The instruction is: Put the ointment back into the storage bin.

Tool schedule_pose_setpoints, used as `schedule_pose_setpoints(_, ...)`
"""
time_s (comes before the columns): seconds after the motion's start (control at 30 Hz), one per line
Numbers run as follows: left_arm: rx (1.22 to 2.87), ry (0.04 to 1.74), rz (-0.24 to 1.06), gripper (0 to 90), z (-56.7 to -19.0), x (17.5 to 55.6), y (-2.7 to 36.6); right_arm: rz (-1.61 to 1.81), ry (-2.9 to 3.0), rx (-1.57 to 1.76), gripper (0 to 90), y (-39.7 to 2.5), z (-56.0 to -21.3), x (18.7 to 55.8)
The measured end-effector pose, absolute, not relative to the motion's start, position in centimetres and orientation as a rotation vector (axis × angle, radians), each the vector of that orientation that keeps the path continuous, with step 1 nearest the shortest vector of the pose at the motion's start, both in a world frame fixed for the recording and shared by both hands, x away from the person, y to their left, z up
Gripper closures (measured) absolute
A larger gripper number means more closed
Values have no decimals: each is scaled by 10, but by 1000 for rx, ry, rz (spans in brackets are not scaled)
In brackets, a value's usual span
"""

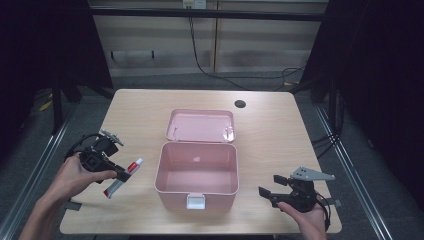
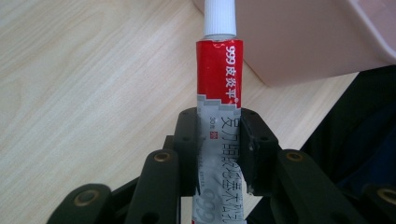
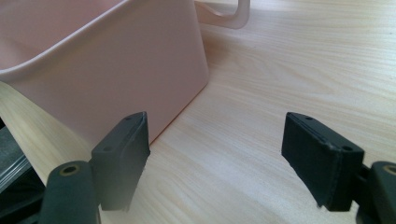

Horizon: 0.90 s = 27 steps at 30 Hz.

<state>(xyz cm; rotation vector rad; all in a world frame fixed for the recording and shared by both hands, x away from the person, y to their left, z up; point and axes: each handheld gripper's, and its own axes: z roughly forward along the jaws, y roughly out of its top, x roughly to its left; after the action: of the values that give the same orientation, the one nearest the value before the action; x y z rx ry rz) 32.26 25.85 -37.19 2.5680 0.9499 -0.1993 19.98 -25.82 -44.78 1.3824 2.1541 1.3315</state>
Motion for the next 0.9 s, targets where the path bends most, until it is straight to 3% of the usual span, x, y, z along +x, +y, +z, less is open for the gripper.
schedule_pose_setpoints(0.9,2637,818,-212,707,-338,317,241,1329,2169,1382,223,-257,-448,200)
